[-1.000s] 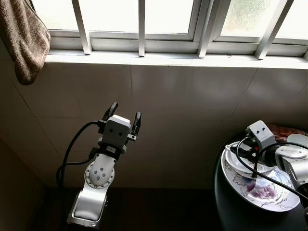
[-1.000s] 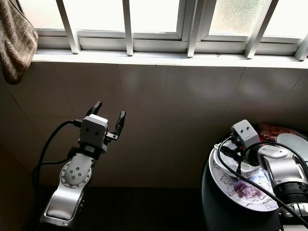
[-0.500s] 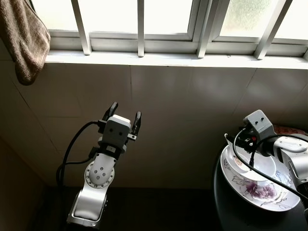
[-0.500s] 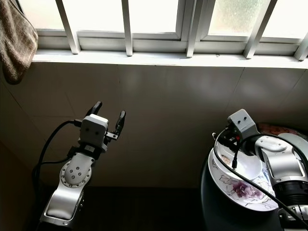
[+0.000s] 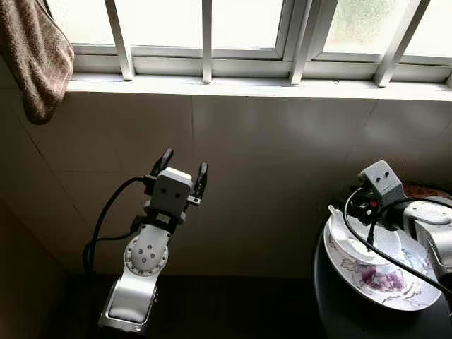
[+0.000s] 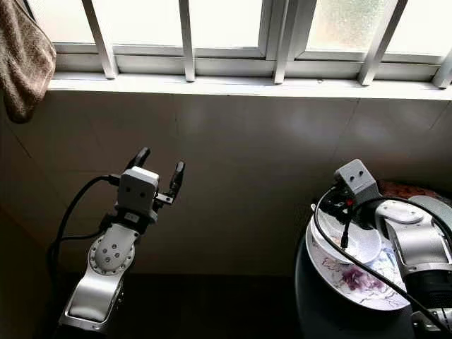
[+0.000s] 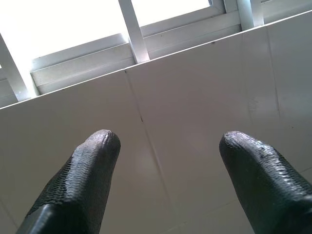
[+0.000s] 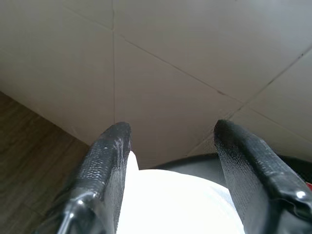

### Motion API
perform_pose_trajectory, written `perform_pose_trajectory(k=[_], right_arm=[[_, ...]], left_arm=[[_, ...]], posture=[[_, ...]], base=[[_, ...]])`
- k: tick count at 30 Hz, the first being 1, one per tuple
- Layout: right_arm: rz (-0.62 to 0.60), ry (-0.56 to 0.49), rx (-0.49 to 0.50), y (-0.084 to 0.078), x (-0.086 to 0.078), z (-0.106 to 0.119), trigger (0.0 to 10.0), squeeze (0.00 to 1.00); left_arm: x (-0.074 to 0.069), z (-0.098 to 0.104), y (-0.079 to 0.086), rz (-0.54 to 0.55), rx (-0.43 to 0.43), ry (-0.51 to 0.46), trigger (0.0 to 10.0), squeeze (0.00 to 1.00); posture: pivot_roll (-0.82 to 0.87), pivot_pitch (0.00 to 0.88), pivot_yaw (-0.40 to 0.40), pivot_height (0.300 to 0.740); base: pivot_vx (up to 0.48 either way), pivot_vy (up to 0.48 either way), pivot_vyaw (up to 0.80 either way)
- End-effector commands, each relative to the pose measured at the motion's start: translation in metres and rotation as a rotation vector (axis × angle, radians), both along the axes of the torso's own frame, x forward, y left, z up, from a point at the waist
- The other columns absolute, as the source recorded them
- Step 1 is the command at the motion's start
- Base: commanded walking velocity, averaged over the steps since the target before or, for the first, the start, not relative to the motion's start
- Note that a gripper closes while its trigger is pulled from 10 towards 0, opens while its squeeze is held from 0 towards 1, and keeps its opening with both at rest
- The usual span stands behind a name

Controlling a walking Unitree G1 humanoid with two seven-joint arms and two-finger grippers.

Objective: Kitchen organization

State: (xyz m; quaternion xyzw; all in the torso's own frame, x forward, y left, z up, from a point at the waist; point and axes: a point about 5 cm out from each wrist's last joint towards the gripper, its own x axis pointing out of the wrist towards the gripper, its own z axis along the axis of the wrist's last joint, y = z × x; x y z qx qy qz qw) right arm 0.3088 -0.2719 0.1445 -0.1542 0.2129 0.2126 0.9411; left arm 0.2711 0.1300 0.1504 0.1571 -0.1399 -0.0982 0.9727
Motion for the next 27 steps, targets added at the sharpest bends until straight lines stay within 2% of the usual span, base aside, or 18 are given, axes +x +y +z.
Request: perform_pose_trajectory(k=[1, 10, 17, 27], right_arm=[[0.011, -0.019, 0.027, -0.002, -0.001, 0.009, 10.0, 0.00], [0.034, 0.027, 0.010, 0.001, -0.007, 0.000, 10.0, 0.00], [0.011, 0.083, -0.019, -0.005, -0.010, -0.011, 10.0, 0.00], [0.030, 0.110, 0.003, -0.002, -0.008, -0.023, 10.0, 0.00]], left_arm=[[0.001, 0.000, -0.002, -0.007, 0.010, 0.002, 10.0, 0.00], [0.001, 0.000, -0.003, -0.006, 0.009, 0.003, 10.0, 0.00], [0.001, -0.001, -0.004, -0.008, 0.010, 0.005, 10.0, 0.00], [0.001, -0.001, -0.004, -0.003, 0.007, 0.004, 10.0, 0.00]], posture=[[0.02, 0.000, -0.038, 0.740], [0.03, 0.000, -0.043, 0.740], [0.02, 0.000, -0.044, 0.740], [0.03, 0.000, -0.047, 0.740]], base=[[0.000, 0.000, 0.00], [0.000, 0.000, 0.00], [0.000, 0.000, 0.00], [0.000, 0.000, 0.00]])
